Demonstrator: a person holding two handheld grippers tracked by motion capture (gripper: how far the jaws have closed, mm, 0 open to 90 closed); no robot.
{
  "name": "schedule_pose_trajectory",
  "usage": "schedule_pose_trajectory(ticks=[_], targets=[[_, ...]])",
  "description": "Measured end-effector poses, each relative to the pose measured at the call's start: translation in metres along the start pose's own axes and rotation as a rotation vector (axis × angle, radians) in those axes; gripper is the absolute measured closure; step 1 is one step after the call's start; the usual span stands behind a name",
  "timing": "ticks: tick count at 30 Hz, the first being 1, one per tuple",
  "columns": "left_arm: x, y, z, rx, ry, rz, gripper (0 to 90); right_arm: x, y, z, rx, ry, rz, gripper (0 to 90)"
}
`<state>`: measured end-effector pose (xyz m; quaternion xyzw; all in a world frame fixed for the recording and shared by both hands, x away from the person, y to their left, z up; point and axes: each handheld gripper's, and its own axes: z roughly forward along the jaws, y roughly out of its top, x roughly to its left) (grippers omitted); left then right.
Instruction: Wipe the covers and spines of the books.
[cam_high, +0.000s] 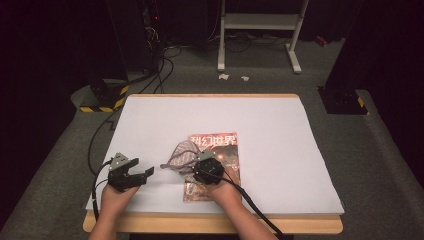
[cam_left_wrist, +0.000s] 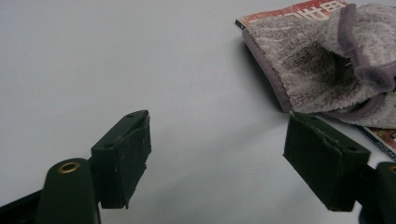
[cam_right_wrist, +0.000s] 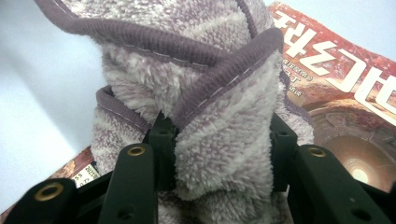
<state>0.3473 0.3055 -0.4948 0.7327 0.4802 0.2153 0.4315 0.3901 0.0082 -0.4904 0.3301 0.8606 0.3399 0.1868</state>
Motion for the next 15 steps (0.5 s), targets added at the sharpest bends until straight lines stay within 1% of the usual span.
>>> schedule_pose_trajectory(ticks=[2,3,5,6,7,8,9,11,13,14,15], targets=[[0.000,0.000,0.000,0.000,0.000,0.001,23.3,-0.005,-0.001,0.000,0.004,0.017,0.021,56.2],[0.000,0.000,0.000,0.000,0.000,0.001,23.3,-0.005,-0.001,0.000,0.004,0.017,0.021,56.2],[0.000,0.000,0.000,0.003,0.000,0.003,23.3,-0.014,-0.006,-0.004,0.008,0.021,0.047,55.8],[0.000,0.000,0.000,0.003,-0.001,0.004,23.3,-0.014,-0.006,-0.004,0.008,0.021,0.047,55.8],[0.000,0.000,0.000,0.003,0.000,0.004,23.3,-0.020,-0.010,-0.007,0.010,0.020,0.058,55.5],[0.000,0.000,0.000,0.003,0.000,0.004,23.3,-0.020,-0.010,-0.007,0.010,0.020,0.058,55.5],[0.000,0.000,0.000,0.003,0.000,0.003,23.3,-0.029,-0.017,-0.013,0.011,0.008,0.077,55.4],[-0.001,-0.001,0.000,0.004,0.001,0.006,23.3,-0.037,-0.023,-0.018,0.007,0.005,0.091,55.4],[-0.001,-0.001,0.001,0.006,0.000,0.003,23.3,-0.046,-0.031,-0.024,0.002,-0.009,0.107,55.4],[-0.001,-0.001,0.001,0.006,0.000,0.003,23.2,-0.046,-0.031,-0.024,0.002,-0.009,0.107,55.4],[-0.001,-0.001,0.001,0.005,0.000,0.003,23.2,-0.050,-0.036,-0.028,0.001,-0.018,0.111,55.4]])
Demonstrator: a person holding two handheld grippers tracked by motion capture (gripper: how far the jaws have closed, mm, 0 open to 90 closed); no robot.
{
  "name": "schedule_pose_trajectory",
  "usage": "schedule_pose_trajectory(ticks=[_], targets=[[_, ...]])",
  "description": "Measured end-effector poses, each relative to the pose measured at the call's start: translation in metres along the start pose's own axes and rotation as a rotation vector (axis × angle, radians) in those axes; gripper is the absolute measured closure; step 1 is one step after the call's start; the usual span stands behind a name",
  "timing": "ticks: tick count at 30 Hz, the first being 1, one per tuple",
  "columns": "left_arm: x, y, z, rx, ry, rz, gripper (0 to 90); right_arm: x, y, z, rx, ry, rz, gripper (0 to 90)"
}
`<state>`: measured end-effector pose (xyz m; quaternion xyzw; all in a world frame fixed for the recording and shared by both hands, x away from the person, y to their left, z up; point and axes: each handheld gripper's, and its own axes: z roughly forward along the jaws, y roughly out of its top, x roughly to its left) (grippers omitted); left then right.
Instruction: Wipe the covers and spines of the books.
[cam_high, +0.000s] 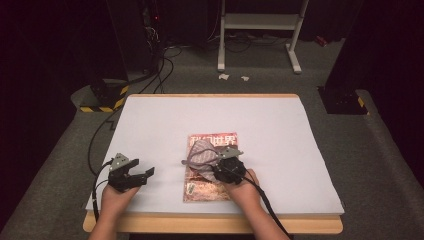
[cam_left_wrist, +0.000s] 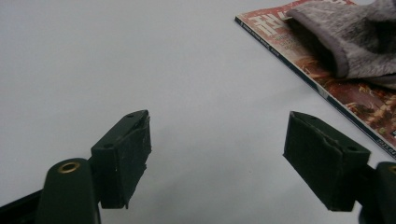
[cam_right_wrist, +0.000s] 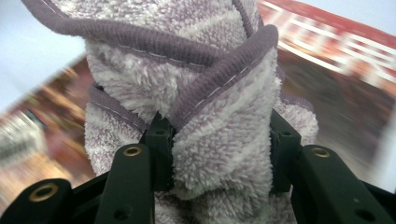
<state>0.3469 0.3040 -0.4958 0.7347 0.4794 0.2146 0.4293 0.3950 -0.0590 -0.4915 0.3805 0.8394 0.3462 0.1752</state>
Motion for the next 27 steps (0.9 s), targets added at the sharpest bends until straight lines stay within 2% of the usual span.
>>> schedule_pose_trajectory(ticks=[1,2,3,6,7,8,10,20,23,26,27], targets=[[0.000,0.000,0.000,0.001,0.000,0.000,23.3,-0.010,-0.008,-0.007,-0.003,-0.018,0.012,55.5],[0.000,0.000,0.000,0.001,0.001,0.001,23.3,-0.010,-0.008,-0.007,-0.003,-0.018,0.012,55.5],[0.000,0.000,0.000,0.002,0.001,0.001,23.3,-0.020,-0.015,-0.015,-0.004,-0.037,0.026,55.6],[-0.001,0.000,0.001,0.004,0.003,0.004,23.3,-0.034,-0.024,-0.025,-0.003,-0.068,0.045,55.8],[-0.001,0.000,0.001,0.004,0.003,0.004,23.3,-0.034,-0.024,-0.025,-0.003,-0.068,0.045,55.8],[-0.001,0.000,0.001,0.006,0.003,0.004,23.3,-0.043,-0.030,-0.030,-0.006,-0.074,0.072,56.1],[-0.001,0.000,0.001,0.008,0.003,0.002,23.3,-0.047,-0.034,-0.033,-0.010,-0.070,0.093,56.5],[-0.001,0.000,0.001,0.008,0.004,0.003,23.3,-0.044,-0.029,-0.034,-0.023,-0.088,0.084,60.0],[-0.001,0.000,0.001,0.007,0.002,0.003,23.3,-0.047,-0.020,-0.034,-0.044,-0.098,0.093,60.1],[-0.001,0.000,0.002,0.008,-0.001,0.004,23.3,-0.051,-0.002,-0.032,-0.069,-0.115,0.100,60.0],[-0.001,0.000,0.002,0.008,-0.002,0.003,23.3,-0.051,-0.002,-0.032,-0.069,-0.115,0.100,60.0]])
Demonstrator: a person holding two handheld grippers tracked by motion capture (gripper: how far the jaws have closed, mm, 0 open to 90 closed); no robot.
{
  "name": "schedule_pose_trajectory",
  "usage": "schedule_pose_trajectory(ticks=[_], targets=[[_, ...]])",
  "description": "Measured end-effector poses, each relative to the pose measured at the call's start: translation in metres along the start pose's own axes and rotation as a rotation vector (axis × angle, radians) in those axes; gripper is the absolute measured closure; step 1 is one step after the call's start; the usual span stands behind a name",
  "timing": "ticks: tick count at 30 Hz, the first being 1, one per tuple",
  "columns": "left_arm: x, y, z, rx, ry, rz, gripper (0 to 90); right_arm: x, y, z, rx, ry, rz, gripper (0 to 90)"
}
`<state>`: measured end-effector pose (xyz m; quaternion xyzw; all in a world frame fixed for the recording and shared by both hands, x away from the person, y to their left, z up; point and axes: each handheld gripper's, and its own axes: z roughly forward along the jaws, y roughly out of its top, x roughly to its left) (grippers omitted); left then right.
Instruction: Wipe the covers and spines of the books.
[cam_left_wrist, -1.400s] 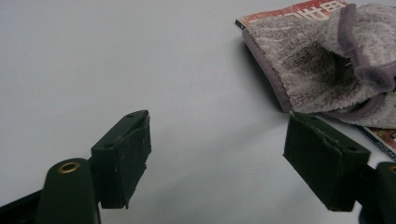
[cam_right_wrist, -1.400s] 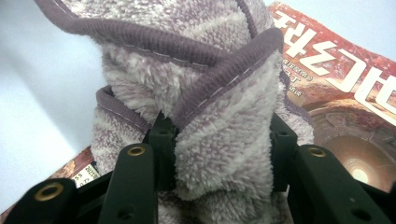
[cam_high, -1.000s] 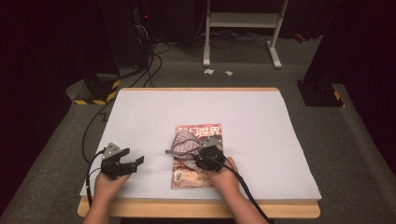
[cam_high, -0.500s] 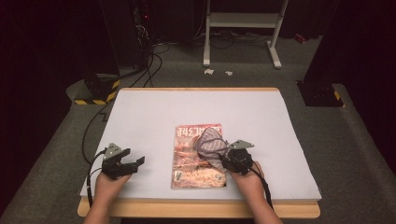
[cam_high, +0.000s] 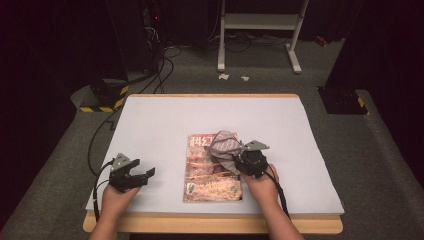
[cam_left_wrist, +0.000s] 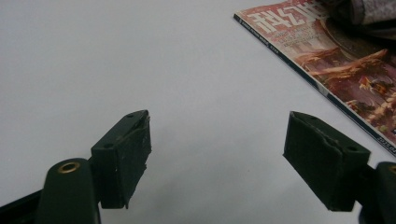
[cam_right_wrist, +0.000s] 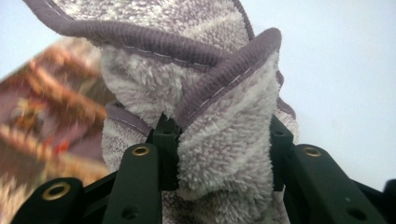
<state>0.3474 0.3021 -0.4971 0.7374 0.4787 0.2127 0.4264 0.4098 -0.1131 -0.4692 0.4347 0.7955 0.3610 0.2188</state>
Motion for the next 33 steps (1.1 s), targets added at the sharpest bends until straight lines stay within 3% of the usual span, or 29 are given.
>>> schedule_pose_trajectory(ticks=[5,9,12,17,26,33], targets=[[0.000,0.000,-0.001,-0.002,0.001,0.001,23.3,0.002,0.032,0.008,-0.029,-0.031,-0.014,60.0],[0.001,0.000,-0.001,-0.005,-0.001,-0.001,23.3,0.000,0.044,0.016,-0.033,-0.049,-0.007,59.8],[0.001,0.000,-0.001,-0.007,-0.001,-0.001,23.3,-0.005,0.046,0.038,0.023,-0.079,0.012,59.5],[0.001,0.000,-0.001,-0.004,-0.003,0.000,23.3,-0.008,0.040,0.061,0.096,-0.062,0.025,58.6],[-0.001,0.000,0.001,0.002,-0.010,0.004,23.3,0.015,0.043,0.078,0.090,-0.051,-0.032,58.6],[-0.002,0.000,0.002,0.006,-0.015,0.007,23.3,0.048,0.055,0.093,0.074,0.012,-0.069,58.9]])
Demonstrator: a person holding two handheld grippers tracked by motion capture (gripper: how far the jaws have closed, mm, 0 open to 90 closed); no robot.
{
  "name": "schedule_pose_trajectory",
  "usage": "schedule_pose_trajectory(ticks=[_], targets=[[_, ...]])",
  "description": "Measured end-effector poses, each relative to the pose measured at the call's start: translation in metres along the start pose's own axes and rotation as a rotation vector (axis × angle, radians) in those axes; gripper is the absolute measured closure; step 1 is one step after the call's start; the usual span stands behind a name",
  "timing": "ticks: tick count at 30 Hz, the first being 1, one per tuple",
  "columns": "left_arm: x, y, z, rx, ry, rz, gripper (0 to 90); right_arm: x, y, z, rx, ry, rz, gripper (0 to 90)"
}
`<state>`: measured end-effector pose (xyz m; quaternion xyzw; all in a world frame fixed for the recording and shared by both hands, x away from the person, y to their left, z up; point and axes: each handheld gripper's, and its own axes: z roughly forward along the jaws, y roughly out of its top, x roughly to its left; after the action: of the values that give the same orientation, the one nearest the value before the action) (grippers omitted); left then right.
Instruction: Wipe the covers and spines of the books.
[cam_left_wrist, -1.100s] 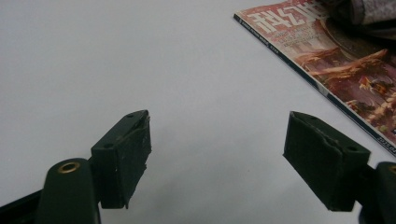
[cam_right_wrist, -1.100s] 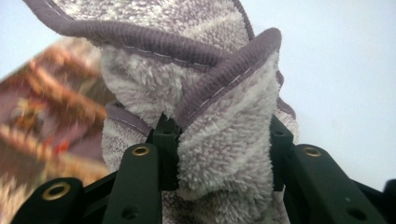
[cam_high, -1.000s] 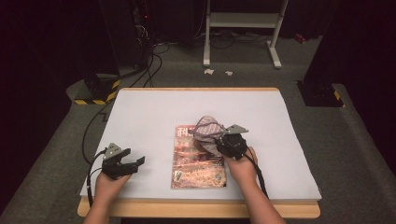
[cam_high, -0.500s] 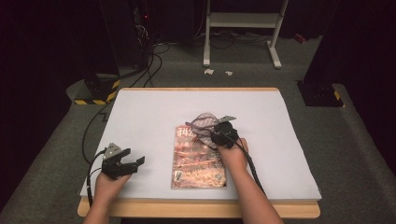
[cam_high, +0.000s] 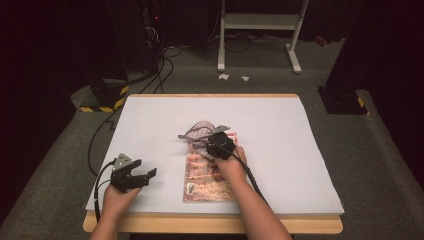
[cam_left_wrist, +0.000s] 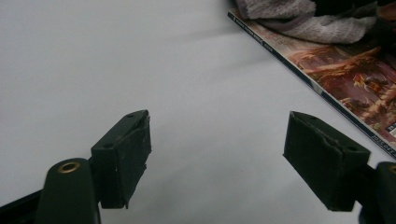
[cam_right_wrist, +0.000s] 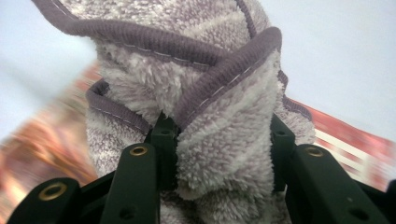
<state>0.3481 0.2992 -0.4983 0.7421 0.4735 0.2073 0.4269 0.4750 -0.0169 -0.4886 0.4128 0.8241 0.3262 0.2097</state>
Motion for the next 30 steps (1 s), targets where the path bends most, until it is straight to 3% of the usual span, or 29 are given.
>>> schedule_pose_trajectory(ticks=[4,10,12,20,21,24,30], targets=[[0.000,0.000,0.000,0.002,0.001,0.002,23.3,0.025,0.011,0.008,-0.003,0.046,-0.021,58.9],[0.000,0.000,0.000,0.004,0.001,0.008,23.3,0.032,0.013,0.012,-0.008,0.054,-0.036,58.6],[0.000,-0.001,0.000,0.005,0.002,0.008,23.3,0.027,0.012,0.011,-0.002,0.051,-0.029,58.4],[-0.001,-0.001,0.000,0.009,0.004,0.008,23.2,-0.020,-0.005,-0.004,0.016,-0.019,0.027,58.1],[-0.001,-0.001,0.000,0.009,0.004,0.008,23.3,-0.020,-0.005,-0.004,0.016,-0.019,0.027,58.1],[-0.001,-0.001,0.001,0.011,0.002,0.010,23.3,-0.042,-0.018,-0.014,0.011,-0.042,0.068,58.1],[-0.001,-0.001,0.002,0.015,0.004,0.013,23.3,-0.059,-0.028,-0.024,0.009,-0.073,0.098,57.5]])
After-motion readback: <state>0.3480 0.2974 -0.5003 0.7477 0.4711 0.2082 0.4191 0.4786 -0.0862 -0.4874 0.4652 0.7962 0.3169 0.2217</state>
